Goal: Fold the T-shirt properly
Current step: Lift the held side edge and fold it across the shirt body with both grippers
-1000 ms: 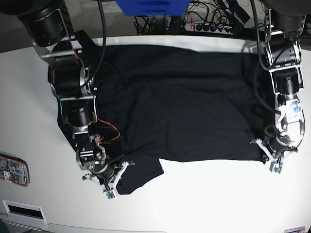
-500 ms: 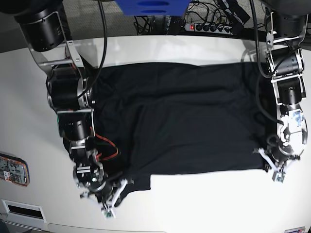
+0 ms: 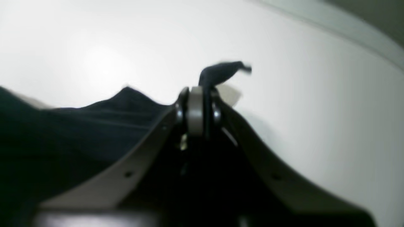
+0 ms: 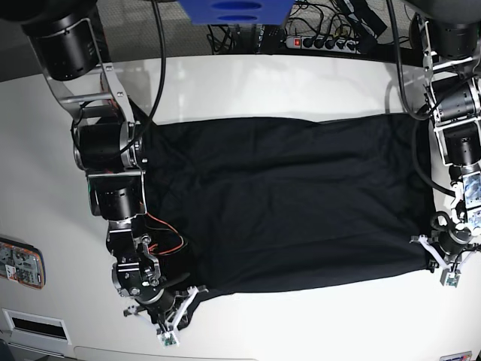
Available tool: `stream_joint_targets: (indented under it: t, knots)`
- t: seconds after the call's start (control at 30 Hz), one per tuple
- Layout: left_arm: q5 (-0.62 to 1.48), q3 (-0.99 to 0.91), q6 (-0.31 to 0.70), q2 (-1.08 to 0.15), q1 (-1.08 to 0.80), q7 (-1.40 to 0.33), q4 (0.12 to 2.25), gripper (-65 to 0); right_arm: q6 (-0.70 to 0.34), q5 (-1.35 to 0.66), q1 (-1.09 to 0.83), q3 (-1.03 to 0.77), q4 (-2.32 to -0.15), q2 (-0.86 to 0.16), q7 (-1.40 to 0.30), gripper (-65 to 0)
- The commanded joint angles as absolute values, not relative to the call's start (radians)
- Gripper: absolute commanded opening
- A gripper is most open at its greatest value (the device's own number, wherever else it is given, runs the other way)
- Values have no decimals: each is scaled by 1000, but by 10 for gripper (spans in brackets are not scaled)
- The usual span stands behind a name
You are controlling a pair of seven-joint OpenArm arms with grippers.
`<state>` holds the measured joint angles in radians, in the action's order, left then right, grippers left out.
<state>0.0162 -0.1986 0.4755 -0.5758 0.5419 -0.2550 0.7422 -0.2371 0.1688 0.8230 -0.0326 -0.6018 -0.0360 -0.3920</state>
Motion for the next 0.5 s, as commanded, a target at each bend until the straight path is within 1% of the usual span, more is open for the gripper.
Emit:
stream_joint_targets:
  t: [0.0, 0.07, 0.17, 0.23, 0.33, 0.47]
  knots:
    - [21, -203, 467, -595, 573, -232, 760, -650, -228, 163, 878, -35, -668, -41, -355, -650]
    - [21, -203, 467, -590, 559, -232, 760, -650, -228, 163, 855, -35, -733, -45, -380, -650]
    - [22, -203, 467, -585, 521, -229, 766, -650, -228, 163, 765, -35, -826, -45, -430, -650]
    - [22, -205, 467, -562, 492, -236, 816, -650, -228, 163, 727, -35, -926, -45, -441, -650]
    - [22, -205, 467, -550, 377, -237, 967, -650, -228, 168, 667, -35, -1017, -45, -466, -650]
    - [22, -219, 467, -533, 251, -237, 1147, -650, -228, 168, 633, -35, -1040, -47, -475, -650]
